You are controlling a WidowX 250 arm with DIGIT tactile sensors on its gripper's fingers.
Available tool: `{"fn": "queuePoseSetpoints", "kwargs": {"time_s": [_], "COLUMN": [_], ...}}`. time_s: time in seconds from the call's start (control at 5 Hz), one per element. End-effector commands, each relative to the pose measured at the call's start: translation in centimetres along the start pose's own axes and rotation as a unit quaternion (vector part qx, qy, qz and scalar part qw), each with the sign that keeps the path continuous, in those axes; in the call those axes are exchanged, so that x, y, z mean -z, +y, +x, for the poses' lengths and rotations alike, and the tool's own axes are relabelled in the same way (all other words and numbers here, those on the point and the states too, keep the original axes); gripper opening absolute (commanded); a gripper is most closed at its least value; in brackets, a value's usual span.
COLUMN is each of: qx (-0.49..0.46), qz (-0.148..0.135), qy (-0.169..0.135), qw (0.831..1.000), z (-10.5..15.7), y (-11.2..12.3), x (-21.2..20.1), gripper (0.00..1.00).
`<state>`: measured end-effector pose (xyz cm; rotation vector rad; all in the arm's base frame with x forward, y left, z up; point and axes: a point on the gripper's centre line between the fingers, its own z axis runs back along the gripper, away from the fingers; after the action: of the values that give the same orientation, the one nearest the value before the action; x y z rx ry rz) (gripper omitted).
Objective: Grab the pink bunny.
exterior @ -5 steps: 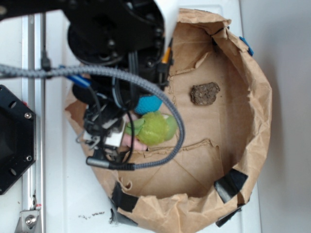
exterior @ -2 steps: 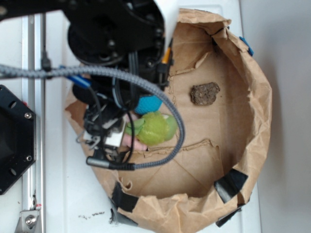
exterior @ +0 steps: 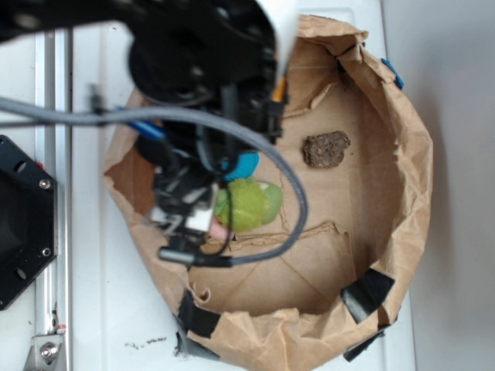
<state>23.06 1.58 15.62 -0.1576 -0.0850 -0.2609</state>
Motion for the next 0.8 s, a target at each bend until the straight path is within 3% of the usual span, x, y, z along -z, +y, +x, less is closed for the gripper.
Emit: {"fn": "queuePoseSetpoints", "kwargs": {"time_s": [0.0,0.4,0.6], "qx": [-0.013,0.03,0.036], "qz": [0.034,0.058,0.043], "qy": [0.019,0.046,0.041], "qw": [0.999,0.997,0.998], "z": [1.3,-2.0,-3.3], "y": [0.2,-1.7,-2.1], "x": [3.1,7.5,8.2], "gripper": [1.0,1.0,1.0]}}
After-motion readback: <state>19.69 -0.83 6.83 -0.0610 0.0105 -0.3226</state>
